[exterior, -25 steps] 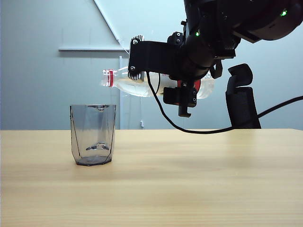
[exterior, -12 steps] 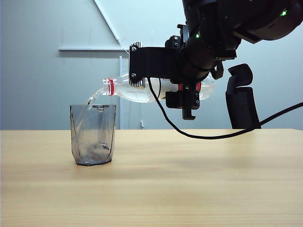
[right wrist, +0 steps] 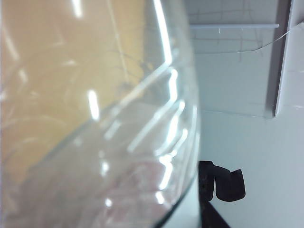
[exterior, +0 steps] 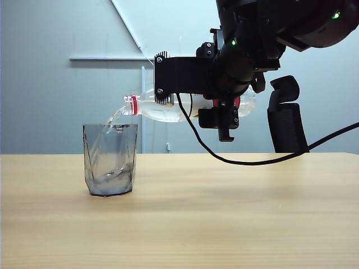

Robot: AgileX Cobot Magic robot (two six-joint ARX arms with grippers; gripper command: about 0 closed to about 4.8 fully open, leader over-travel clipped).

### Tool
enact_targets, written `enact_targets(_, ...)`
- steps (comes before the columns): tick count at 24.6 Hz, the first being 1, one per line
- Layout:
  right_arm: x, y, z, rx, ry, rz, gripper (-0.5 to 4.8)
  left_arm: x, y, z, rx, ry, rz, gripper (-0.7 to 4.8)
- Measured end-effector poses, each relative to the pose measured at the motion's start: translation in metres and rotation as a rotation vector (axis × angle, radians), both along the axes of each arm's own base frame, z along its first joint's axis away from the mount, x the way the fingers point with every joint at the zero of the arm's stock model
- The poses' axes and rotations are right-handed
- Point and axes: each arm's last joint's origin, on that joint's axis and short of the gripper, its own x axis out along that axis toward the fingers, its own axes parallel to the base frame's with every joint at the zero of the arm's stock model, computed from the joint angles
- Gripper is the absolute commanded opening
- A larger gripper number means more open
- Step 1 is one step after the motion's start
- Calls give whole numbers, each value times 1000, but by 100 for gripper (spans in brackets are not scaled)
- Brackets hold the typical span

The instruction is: Pick up the mineral water bottle on the table and pour water into the mug until it's half full.

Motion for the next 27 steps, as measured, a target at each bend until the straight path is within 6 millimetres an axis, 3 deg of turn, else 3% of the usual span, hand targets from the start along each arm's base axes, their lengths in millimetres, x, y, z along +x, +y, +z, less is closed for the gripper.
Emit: enact_targets(27,0,0,1,-19,-12,4,323,0,0,0,0,0,0,-2)
